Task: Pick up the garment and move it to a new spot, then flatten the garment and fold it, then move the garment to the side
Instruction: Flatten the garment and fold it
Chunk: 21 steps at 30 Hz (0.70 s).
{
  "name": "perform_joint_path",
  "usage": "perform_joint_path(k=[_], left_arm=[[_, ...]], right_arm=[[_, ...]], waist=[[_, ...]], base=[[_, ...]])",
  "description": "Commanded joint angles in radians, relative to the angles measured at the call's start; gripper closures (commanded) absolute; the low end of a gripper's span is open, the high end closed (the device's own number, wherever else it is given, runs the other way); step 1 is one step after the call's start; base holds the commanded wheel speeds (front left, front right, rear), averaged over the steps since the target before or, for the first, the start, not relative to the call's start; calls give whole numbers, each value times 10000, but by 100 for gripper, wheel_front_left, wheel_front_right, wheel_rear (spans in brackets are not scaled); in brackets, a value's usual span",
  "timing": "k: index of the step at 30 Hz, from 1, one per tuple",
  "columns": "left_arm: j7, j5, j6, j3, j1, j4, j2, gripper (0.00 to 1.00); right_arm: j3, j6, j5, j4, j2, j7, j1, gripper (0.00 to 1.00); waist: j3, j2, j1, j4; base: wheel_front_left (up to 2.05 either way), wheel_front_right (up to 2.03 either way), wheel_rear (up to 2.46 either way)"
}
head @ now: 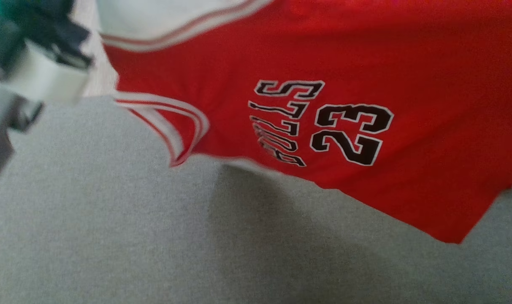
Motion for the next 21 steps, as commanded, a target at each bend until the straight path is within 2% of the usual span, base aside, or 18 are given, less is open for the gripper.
perform_joint_path(k=[1, 4, 8, 12, 17, 21], left_arm=[[-17, 27, -111, 656, -875, 88, 355, 100], [164, 97, -474, 656, -1656, 844, 176, 100], [520, 325, -1072, 469, -2969, 2207, -327, 100], [569, 656, -1473, 372, -4407, 3853, -908, 100], [286, 1028, -1289, 634, -6268, 5685, -1544, 100], [18, 1444, -1028, 819, -7508, 6408, -1936, 100]], right_arm=[[289, -9, 129, -79, -366, 175, -728, 100], [805, -9, 396, 665, -608, 463, -1880, 100], [1593, -9, 932, 2125, -830, 624, -3720, 100], [2509, -9, 1302, 3592, -756, 432, -5689, 100], [3382, -9, 1166, 5466, -531, -523, -7995, 100], [3484, -9, 805, 6829, -433, -1484, -9505, 100]], waist=[[183, 0, 1, 34], [655, 0, 1, 67], [1833, 0, 1, 175], [3162, 0, 1, 202], [4391, 0, 1, 124], [5022, 0, 1, 214]], base=[[0, 0, 0], [0, 0, 0], [0, 0, 0], [0, 0, 0], [0, 0, 0], [0, 0, 0]])
